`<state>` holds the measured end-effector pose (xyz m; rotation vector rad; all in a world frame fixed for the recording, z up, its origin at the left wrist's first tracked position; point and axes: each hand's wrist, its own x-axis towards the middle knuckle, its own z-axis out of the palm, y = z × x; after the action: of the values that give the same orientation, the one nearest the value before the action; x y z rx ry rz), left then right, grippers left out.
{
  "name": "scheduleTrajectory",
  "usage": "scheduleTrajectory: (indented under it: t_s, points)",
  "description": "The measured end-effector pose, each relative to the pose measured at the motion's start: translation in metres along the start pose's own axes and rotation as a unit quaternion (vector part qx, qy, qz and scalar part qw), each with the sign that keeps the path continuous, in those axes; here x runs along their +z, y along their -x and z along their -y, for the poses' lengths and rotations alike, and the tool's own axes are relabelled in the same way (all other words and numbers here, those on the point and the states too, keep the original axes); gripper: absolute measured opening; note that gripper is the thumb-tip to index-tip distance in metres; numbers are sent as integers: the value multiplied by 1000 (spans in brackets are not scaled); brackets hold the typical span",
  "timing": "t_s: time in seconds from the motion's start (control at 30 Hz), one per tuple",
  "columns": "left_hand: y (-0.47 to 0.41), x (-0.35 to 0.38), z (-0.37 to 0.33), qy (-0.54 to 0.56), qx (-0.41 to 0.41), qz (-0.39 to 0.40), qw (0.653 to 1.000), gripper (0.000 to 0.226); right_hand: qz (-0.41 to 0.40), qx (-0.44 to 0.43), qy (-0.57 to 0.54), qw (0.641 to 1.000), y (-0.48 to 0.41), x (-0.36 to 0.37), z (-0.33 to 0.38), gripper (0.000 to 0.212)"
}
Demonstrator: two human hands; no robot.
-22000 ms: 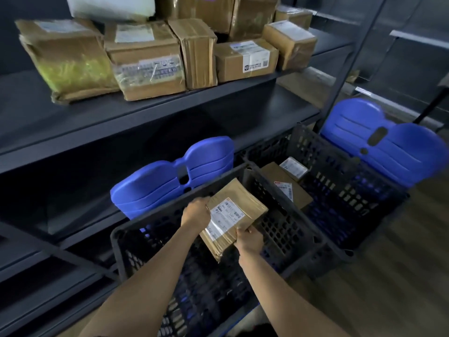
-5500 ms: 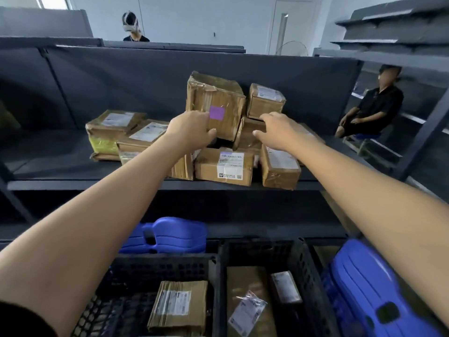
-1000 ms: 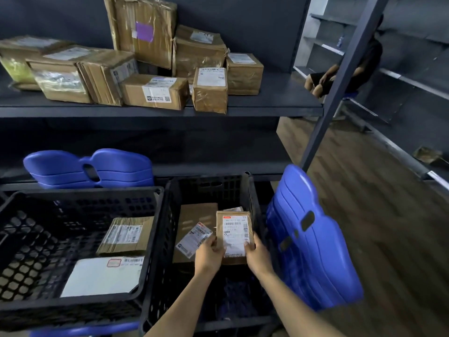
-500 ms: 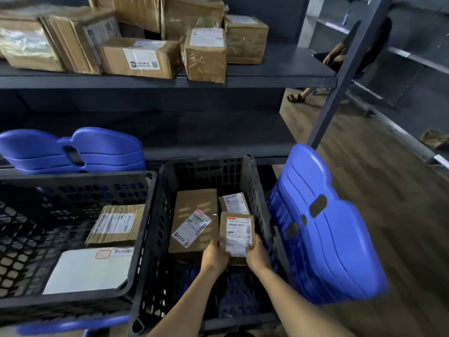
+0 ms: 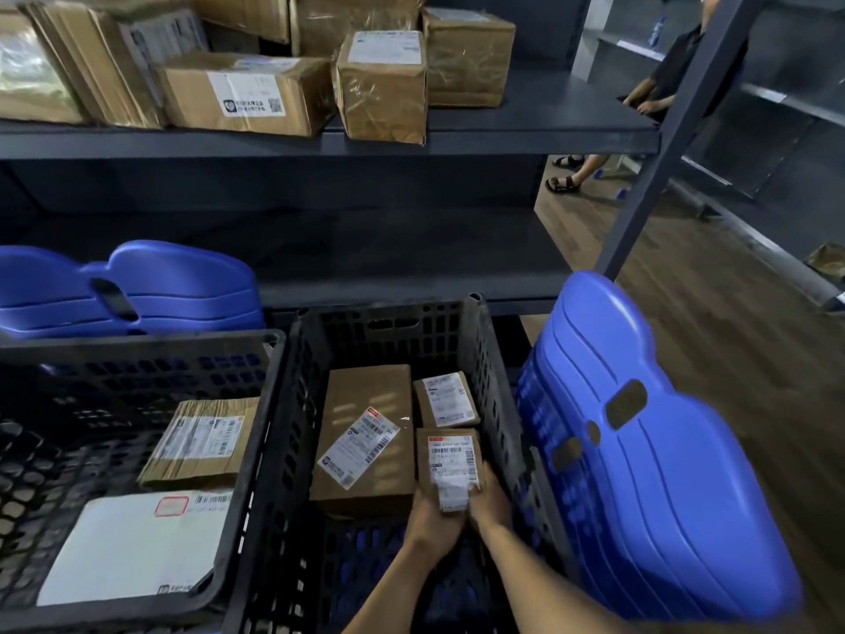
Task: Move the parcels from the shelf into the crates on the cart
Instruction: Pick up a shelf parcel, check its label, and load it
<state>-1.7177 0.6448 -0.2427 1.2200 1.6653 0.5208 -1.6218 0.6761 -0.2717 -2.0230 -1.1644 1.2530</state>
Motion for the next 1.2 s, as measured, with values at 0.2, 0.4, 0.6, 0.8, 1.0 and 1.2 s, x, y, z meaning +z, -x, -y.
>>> scheduleTrajectory:
  t_s: [0.2,0.4,0.6,0.8,1.0,1.2]
  points:
    - [-8,14,12,-64,35,31,997,55,-16,-12,34,999,-12,8,-8,50]
    - [-13,12,26,-276,-16,114,954,72,22,-26,161,986,-13,10,-8,68]
    - [4,12,18,-486,36,177,855,82,80,-142,481,861,13,2,-19,55]
    - [7,19,23,-515,19,250,820,75,183,-122,643,733,23,-5,-36,54]
    - [1,19,16,-502,10,264,824,97,231,-98,671,698,22,-6,-26,63]
    - [-12,12,20,-480,39,223,847,89,209,-123,650,720,9,-4,-20,68]
